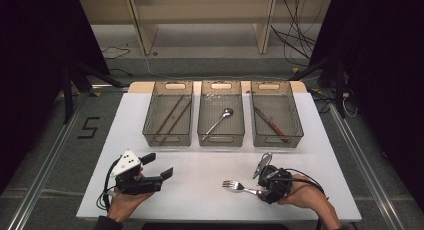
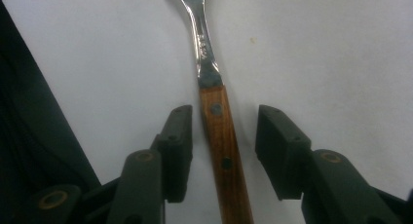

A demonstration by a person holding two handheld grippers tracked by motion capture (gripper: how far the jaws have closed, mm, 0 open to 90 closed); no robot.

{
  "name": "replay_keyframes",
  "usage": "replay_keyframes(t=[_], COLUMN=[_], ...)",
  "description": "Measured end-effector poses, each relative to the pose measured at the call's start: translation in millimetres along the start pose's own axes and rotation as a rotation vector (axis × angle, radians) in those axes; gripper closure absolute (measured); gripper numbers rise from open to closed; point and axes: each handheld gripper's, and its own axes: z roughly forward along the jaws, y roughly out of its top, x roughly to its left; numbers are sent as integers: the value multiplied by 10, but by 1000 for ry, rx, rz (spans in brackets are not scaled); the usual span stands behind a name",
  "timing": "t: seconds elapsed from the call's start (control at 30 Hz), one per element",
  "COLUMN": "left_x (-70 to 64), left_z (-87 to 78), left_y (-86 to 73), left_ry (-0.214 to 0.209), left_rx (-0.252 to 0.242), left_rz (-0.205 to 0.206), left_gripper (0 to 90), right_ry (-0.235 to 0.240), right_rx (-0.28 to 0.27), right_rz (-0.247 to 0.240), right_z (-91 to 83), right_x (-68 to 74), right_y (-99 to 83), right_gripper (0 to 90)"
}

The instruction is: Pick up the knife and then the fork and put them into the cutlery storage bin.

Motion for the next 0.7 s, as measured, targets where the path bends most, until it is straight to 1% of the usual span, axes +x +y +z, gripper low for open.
replay_keyframes(t=[0.03,0.1,0.13,0.23,0.27,0.33,0.47,0.53,0.57,0.67,0.7], left_x=[0,-1,0,-2,-3,-3,-4,-6,-8,-8,-8], left_z=[0,1,0,1,3,3,4,5,6,8,9], left_y=[0,0,0,0,0,0,-1,-2,-2,-3,-4], left_ry=[0,0,0,0,1,1,1,0,1,1,1], left_rx=[0,-1,0,0,-1,-1,-1,-2,-2,-1,-1], left_rz=[-1,-1,0,0,-2,-1,-1,-1,0,1,1], left_gripper=[161,161,161,161,161,161,161,161,161,161,161], right_ry=[-1,1,2,0,-7,-7,-11,-16,-16,-21,-23], right_rx=[-1,4,2,16,18,23,35,46,52,63,69], right_rz=[6,-2,2,-8,-19,-14,-28,-36,-32,-50,-68], right_z=[5,7,10,21,22,19,23,25,25,24,23], right_x=[2,1,7,21,19,31,59,70,77,92,95], right_y=[-1,-2,2,12,15,25,47,62,69,85,88], right_gripper=[607,624,631,648,658,683,726,730,732,745,753])
